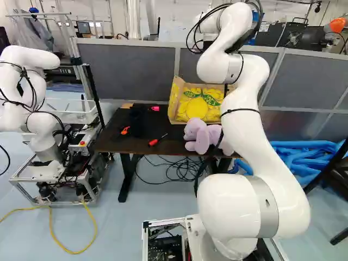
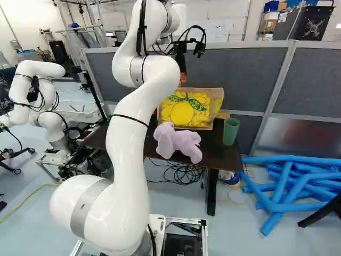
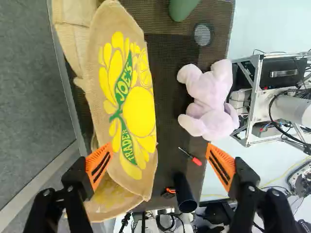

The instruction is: Pick up the bag on the ground and place it on the table

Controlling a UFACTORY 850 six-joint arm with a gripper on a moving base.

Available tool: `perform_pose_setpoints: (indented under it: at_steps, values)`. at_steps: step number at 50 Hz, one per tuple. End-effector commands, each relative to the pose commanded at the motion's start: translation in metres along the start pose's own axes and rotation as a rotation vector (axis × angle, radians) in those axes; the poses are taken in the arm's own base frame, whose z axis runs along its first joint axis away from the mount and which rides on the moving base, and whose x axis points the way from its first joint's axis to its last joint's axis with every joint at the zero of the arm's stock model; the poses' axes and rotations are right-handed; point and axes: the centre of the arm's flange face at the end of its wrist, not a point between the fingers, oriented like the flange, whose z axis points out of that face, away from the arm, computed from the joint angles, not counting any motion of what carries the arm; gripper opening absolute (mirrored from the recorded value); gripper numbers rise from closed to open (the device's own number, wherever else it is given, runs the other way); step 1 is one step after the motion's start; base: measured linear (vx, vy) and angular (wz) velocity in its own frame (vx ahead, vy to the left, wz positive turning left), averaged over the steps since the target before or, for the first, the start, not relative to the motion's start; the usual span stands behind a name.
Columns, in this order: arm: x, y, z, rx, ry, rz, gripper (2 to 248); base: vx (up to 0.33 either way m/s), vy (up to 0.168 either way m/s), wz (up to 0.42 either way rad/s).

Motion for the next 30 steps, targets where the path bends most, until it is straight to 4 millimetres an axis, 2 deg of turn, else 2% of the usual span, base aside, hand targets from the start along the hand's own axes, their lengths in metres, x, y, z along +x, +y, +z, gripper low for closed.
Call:
perform_pose_setpoints:
  at_steps: [30]
  values:
    - [0.0000,0.0000,0.0000,0.000,0.000,0.000,247,-0.156,0.002,0.011]
